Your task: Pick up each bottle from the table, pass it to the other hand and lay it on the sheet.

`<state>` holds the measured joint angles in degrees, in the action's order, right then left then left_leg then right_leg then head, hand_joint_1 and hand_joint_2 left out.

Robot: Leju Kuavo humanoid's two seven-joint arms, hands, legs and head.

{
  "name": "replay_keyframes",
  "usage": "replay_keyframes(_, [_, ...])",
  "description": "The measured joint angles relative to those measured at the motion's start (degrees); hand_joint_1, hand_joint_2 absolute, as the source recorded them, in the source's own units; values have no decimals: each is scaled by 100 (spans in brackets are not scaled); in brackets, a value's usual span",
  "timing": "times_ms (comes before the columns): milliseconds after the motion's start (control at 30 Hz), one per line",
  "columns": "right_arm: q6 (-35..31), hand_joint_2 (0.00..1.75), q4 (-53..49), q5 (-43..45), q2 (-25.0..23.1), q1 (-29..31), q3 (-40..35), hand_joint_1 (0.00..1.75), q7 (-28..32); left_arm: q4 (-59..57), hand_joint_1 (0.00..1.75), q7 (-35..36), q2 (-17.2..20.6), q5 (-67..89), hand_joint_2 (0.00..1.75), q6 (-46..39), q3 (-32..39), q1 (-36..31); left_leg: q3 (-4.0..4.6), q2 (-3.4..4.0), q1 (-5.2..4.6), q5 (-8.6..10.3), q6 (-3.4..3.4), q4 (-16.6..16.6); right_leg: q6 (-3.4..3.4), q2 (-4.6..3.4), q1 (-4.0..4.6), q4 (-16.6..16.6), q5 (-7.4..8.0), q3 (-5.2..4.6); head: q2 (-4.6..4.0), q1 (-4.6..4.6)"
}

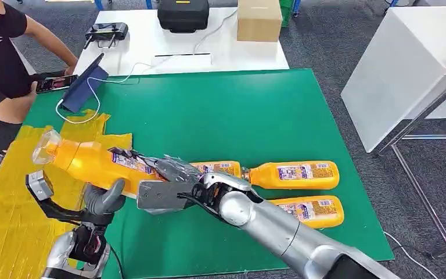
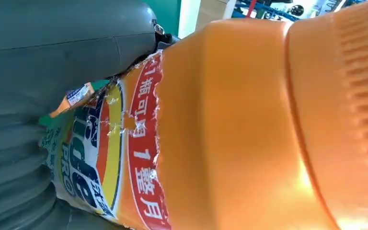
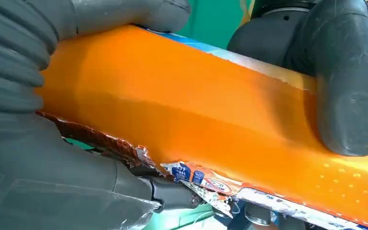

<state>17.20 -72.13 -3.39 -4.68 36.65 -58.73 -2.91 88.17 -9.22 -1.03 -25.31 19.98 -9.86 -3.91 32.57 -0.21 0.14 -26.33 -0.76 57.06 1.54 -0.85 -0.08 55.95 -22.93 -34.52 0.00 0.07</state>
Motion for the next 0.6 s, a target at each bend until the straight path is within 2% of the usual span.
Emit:
replay_keyframes(433, [-72, 175, 57, 0, 0, 12, -31, 175, 15, -15, 175, -87, -13, 2, 175, -61, 7, -8, 1, 1, 0, 0, 0, 0, 0, 0, 0, 0, 0, -2, 0, 0])
replay_keyframes(500, [-114, 175, 70, -9, 7, 6, -28, 0, 15, -15, 175, -118, -37, 24, 175, -109, 11, -7, 1, 1, 0, 0, 0, 0, 0, 0, 0, 0, 0, -2, 0, 0])
replay_keyframes(533, [-182, 0, 77, -46, 13, 1, -28, 0, 15, -15, 175, -147, -44, 70, 175, -164, 13, -9, 1, 1, 0, 0, 0, 0, 0, 0, 0, 0, 0, -2, 0, -2])
replay_keyframes(600, [-758, 0, 83, -394, 53, -58, -15, 0, -70, 18, 175, -313, -83, 493, 175, -532, 22, -58, 1, -5, 0, 0, 0, 1, 0, 1, 0, 0, 0, -1, 0, 2])
